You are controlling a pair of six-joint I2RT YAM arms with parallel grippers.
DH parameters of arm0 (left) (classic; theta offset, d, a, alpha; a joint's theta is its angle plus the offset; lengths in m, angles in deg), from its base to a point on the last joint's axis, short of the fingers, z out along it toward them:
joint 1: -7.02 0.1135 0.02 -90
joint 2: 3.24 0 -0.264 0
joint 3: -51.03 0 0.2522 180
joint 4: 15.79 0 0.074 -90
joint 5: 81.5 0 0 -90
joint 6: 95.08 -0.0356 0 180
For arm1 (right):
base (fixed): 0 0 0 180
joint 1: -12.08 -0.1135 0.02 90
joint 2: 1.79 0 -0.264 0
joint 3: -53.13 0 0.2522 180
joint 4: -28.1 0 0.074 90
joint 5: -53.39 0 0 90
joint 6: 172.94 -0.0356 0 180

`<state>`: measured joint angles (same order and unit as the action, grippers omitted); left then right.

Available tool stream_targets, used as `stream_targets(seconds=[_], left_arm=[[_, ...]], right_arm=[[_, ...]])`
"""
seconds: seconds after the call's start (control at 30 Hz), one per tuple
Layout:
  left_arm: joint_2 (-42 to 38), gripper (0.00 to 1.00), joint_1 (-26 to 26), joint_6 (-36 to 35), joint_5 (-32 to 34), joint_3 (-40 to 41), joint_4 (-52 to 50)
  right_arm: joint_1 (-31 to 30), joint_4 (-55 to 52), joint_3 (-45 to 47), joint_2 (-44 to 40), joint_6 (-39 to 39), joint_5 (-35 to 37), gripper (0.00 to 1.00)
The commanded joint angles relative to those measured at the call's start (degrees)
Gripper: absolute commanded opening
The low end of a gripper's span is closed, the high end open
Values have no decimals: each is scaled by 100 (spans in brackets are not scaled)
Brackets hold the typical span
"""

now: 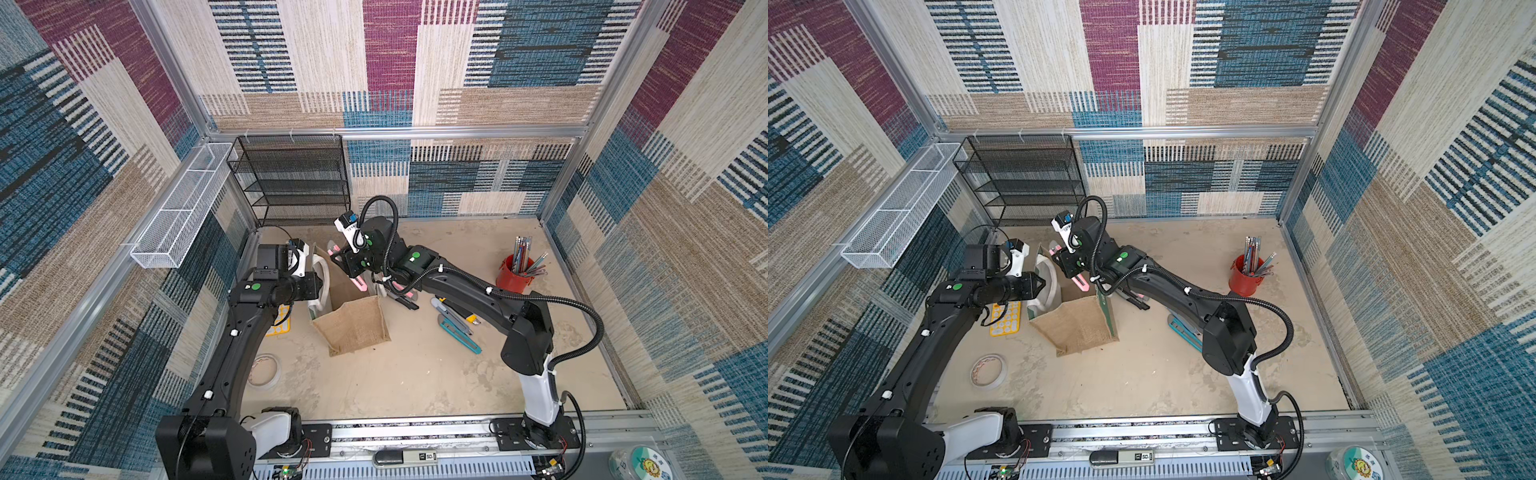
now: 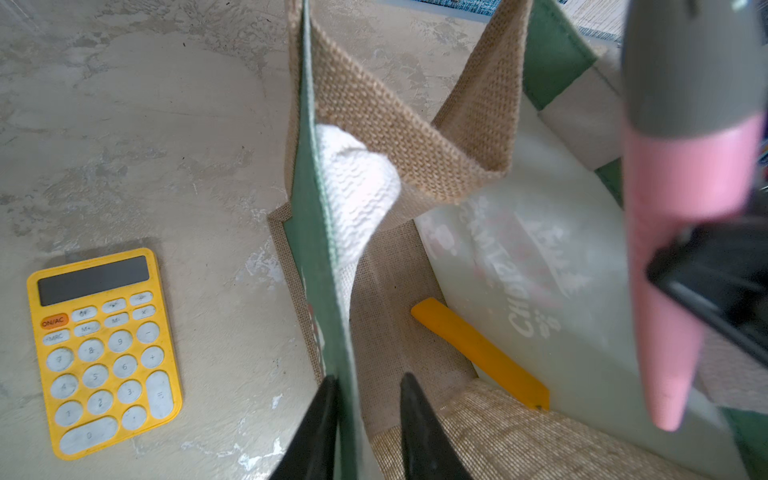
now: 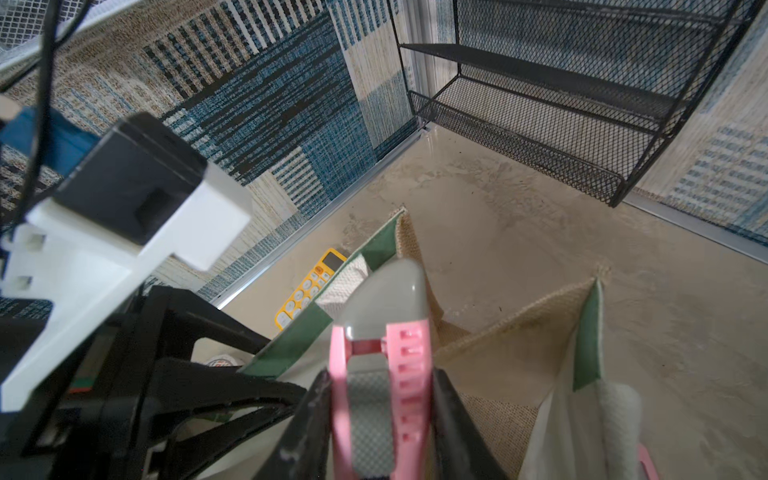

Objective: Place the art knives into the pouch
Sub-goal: Place the utility knife in the pouch.

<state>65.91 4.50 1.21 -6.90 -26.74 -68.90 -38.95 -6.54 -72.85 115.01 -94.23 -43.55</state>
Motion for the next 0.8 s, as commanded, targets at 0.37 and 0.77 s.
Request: stream_targets(seconds=[0.37, 0.77], left_arm=[[-42, 29, 4, -74, -77, -6, -54], [-75, 29, -1, -66, -121, 2, -54]], right_arm=[[-13, 111, 43, -396, 242, 390, 100], [221, 212, 508, -832, 720, 1384, 99]])
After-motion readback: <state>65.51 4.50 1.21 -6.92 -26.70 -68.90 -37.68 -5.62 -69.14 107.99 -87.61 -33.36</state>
